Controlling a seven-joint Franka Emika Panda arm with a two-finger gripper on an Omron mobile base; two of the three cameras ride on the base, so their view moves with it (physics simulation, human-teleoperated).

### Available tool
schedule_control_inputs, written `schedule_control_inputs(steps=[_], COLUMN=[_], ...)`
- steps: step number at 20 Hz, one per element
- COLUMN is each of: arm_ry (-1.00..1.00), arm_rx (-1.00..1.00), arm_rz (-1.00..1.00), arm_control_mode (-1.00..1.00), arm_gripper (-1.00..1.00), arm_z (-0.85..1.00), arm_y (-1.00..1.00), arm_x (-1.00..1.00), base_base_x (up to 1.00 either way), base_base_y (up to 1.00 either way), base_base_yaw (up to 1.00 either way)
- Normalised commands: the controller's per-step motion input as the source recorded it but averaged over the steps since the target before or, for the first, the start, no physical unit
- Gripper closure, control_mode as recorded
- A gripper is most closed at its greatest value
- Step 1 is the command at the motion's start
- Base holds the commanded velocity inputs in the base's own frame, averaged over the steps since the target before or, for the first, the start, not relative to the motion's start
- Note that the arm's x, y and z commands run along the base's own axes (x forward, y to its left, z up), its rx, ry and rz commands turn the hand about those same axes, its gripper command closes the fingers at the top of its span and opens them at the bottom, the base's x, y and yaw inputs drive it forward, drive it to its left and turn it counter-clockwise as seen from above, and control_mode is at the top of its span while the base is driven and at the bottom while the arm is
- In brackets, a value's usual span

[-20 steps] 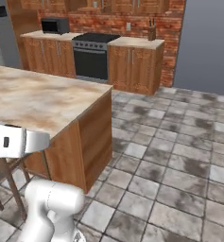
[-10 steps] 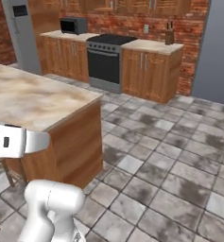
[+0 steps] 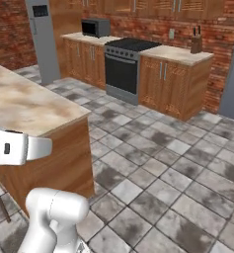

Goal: There is a bowl on the dining counter. Grab a lemon wedge from the fridge and place it in the bowl. Then get the liquor bottle and glass cup from the cabinet and place them next to the bowl.

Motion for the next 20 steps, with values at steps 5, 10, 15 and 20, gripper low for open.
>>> schedule_control_inputs(steps=[5,10,15,20], arm_ry=[0.00,0.00,0.00,0.00], arm_rx=[0.00,0.00,0.00,0.00], arm_rz=[0.00,0.00,0.00,0.00], arm_control_mode=[1.00,1.00,1.00,1.00], arm_gripper=[-1.00,-1.00,-1.00,-1.00], arm_z=[0.00,0.00,0.00,0.00], arm_y=[0.00,0.00,0.00,0.00], arm_x=[0.00,0.00,0.00,0.00], base_base_x=[0.78,0.86,0.86,0.85], base_base_y=[-0.86,-0.81,-0.81,-0.81], base_base_yaw=[0.32,0.33,0.34,0.34])
